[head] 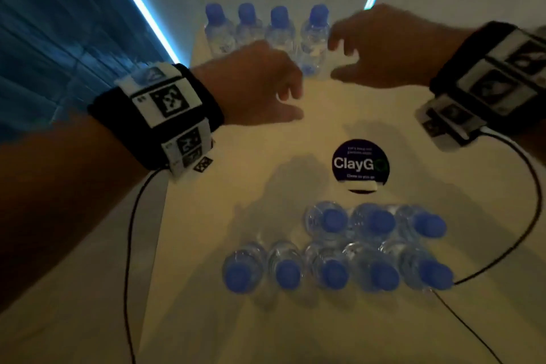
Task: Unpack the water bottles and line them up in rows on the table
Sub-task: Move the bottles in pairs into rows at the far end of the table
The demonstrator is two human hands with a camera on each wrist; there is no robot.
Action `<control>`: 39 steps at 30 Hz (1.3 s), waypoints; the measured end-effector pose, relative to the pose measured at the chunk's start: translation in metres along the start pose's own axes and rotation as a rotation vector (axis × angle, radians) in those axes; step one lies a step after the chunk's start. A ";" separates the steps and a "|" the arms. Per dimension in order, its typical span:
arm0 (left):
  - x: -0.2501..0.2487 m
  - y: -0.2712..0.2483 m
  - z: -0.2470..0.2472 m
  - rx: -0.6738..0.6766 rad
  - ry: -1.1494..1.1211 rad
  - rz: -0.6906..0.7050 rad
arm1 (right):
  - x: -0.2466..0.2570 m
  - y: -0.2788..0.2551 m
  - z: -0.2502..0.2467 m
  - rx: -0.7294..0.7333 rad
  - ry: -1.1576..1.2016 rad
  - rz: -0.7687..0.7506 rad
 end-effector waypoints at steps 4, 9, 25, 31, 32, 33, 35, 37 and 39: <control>-0.075 -0.012 0.042 0.305 -0.024 0.171 | 0.016 -0.115 0.035 0.461 -0.049 -0.064; -0.130 -0.019 0.095 0.460 -0.008 0.348 | 0.030 -0.179 0.083 0.463 -0.269 -0.133; 0.068 -0.028 0.045 -0.012 -0.120 -0.266 | 0.068 -0.012 0.028 0.190 -0.087 0.031; 0.143 -0.008 0.030 -0.222 -0.070 -0.526 | 0.094 0.074 0.053 0.100 0.079 0.158; 0.150 -0.005 0.029 -0.238 -0.065 -0.546 | 0.096 0.084 0.055 0.078 0.103 0.165; 0.156 -0.004 0.029 -0.254 -0.069 -0.564 | 0.098 0.091 0.056 0.059 0.096 0.168; 0.165 -0.004 0.028 -0.273 -0.087 -0.593 | 0.099 0.103 0.054 0.017 0.020 0.155; 0.170 -0.004 0.029 -0.288 -0.100 -0.606 | 0.099 0.114 0.052 -0.010 -0.026 0.150; 0.173 -0.003 0.029 -0.316 -0.086 -0.611 | 0.098 0.123 0.057 0.010 -0.018 0.156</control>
Point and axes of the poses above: each hand's wrist, its own y-axis towards the middle knuckle, its own z-axis out of the palm, x = y × z, the point moved 5 cm from there along y, towards the middle knuckle, and after that the axes turned 8 degrees about z, right-handed, at the moved point
